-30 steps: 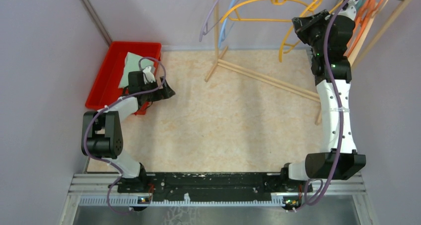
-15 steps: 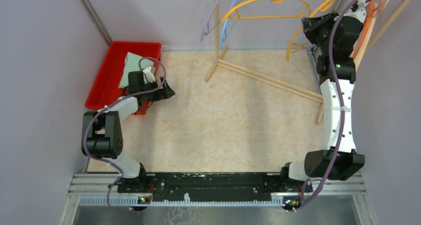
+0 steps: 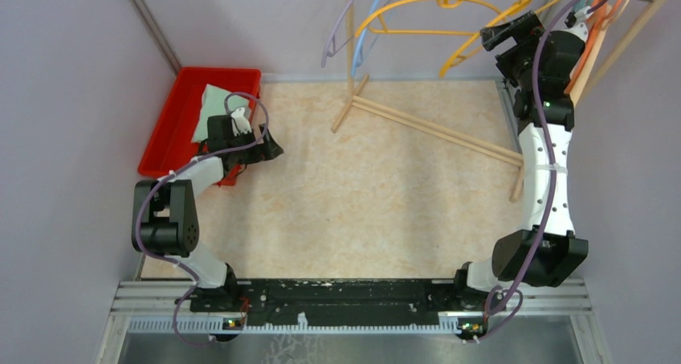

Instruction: Organize the hangers

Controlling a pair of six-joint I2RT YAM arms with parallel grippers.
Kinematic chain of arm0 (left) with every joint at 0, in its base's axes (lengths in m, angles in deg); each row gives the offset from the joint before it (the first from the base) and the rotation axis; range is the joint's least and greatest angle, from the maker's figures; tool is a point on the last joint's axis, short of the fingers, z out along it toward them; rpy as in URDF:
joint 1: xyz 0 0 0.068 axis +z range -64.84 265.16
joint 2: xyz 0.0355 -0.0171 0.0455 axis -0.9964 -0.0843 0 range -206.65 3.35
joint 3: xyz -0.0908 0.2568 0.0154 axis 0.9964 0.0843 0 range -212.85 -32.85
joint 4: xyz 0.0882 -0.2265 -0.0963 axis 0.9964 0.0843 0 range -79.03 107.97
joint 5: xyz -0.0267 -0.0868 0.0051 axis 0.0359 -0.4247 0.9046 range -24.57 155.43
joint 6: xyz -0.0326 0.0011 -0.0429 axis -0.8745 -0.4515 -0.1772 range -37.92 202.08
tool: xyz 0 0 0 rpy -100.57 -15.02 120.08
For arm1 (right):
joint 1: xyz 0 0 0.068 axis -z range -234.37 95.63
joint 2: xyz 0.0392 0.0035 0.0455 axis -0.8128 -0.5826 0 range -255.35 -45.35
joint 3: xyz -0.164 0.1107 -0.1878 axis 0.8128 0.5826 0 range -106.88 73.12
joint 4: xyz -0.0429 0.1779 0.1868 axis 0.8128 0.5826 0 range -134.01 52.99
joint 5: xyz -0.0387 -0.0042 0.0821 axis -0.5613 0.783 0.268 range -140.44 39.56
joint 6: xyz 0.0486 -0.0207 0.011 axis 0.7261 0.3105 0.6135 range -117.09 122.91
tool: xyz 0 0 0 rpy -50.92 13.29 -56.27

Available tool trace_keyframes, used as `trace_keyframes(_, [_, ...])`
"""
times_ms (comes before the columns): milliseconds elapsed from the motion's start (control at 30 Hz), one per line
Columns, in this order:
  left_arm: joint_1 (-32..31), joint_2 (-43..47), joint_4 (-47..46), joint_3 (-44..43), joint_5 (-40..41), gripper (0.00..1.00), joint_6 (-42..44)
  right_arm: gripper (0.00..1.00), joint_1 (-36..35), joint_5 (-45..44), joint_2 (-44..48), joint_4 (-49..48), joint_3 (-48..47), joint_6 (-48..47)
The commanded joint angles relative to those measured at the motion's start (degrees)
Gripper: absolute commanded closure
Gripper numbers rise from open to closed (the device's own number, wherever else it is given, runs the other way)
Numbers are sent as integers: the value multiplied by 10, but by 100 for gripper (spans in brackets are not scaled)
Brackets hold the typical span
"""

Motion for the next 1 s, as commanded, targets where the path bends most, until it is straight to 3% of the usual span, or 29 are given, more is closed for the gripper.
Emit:
trace_keyframes(0, [2,5,-4,-18,-1,0,9,5,6,7,39,6,11,-16])
trace_keyframes(200, [2,5,0,-19,3,0,11,2,2,5,101,70,15,-84])
trace_keyframes(400, [1,-3,4,-21,5,0,13,1,-65,-52,177,148,39,-182])
trace_keyframes(800, [-52,-2,34,-42,60,0,32,1,-91,-12,331,235,225,-269])
trace_keyframes(967, [-85,6,44,-35,81,0,35,1,-112,26,343,242,314,-308])
